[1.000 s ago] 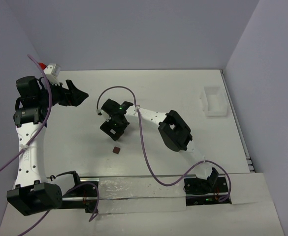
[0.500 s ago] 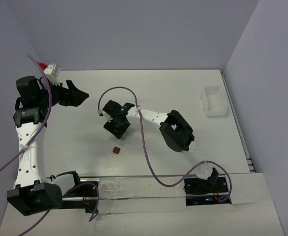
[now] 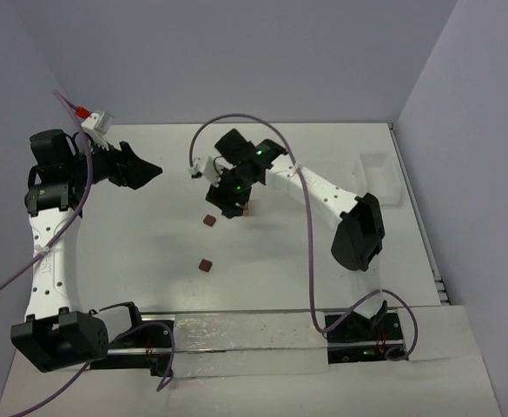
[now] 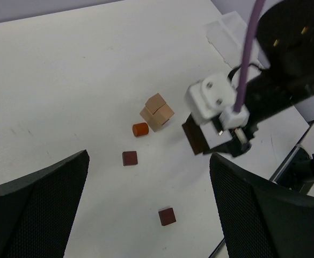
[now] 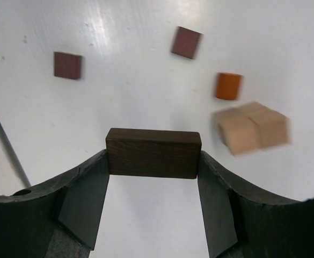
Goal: Build the wood block tower
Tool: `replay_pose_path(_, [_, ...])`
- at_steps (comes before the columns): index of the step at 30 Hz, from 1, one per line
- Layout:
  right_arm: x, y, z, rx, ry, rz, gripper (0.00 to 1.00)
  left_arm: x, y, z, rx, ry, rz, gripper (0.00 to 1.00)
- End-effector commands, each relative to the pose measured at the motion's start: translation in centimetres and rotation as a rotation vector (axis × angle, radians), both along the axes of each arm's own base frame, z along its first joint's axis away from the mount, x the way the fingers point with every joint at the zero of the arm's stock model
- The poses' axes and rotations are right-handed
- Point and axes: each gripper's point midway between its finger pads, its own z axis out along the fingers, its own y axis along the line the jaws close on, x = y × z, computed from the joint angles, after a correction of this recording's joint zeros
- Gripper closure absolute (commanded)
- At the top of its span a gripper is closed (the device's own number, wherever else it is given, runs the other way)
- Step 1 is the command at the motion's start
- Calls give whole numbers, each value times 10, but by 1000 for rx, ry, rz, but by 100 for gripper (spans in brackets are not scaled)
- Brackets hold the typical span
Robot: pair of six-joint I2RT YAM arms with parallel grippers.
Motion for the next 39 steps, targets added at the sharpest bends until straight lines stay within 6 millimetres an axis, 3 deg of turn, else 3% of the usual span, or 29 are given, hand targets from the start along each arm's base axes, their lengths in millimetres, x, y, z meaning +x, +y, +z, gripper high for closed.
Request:
replay_pose_path(1, [7,-33,36,-11,-50,120,56,4,-3,28,4,-105,-55,1])
replay_pose_path(6, [31,-60,34,-83,-75,184,55,9,-6,28,-6,-102,-70,1])
replay_pose_path(10, [43,-66,25,-102,-85,226,58,8,-10,26,-1,-106,-85,1])
replay_pose_path(15, [61,-63,24,-32,-116,258,59,9,-12,24,17,-115,-90,1])
replay_pose_path(22, [72,-53,15,14,-130,327,63,20,-17,23,34,-111,-82,1])
replay_pose_path(31, [91,-41,-2,7,-121,317,64,31,-19,33,-9,-95,-73,1])
replay_pose_path(39, [98,-45,-20,-64,-125,299,64,33,-21,37,-37,-83,-80,1])
